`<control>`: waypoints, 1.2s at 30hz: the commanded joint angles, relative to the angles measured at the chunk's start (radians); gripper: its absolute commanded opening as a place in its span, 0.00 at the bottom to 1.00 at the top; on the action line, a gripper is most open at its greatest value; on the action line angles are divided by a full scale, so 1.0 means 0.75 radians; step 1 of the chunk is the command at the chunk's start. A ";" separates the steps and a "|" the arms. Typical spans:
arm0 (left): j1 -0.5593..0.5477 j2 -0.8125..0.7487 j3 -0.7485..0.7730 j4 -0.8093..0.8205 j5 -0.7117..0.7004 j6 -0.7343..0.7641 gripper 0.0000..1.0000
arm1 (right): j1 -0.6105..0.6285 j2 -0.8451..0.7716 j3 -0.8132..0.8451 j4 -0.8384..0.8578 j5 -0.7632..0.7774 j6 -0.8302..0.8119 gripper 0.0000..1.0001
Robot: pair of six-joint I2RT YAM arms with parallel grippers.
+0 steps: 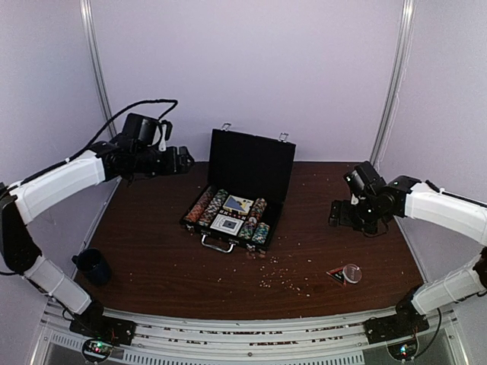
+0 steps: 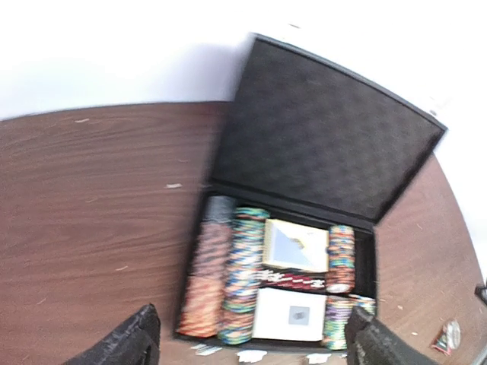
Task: Pack up texas hold em set
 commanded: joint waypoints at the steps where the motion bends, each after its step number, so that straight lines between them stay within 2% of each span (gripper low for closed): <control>1: 0.162 -0.265 -0.300 0.096 -0.036 -0.009 0.89 | -0.001 -0.049 -0.135 -0.099 -0.104 0.151 0.93; 4: 0.210 -0.403 -0.415 0.083 -0.079 0.006 0.90 | -0.001 -0.062 -0.219 -0.174 -0.123 0.199 0.94; 8: 0.217 -0.456 -0.432 -0.015 -0.045 0.071 0.91 | -0.001 -0.082 -0.292 -0.229 -0.165 0.254 0.94; 15: 0.217 -0.436 -0.413 -0.034 -0.001 0.050 0.91 | -0.001 -0.142 -0.430 -0.076 -0.285 0.336 0.96; 22: 0.216 -0.403 -0.432 0.072 0.077 -0.003 0.91 | -0.001 -0.164 -0.531 0.042 -0.320 0.394 0.95; 36: 0.216 -0.371 -0.419 0.091 0.097 -0.034 0.90 | -0.001 -0.196 -0.627 0.090 -0.276 0.432 0.78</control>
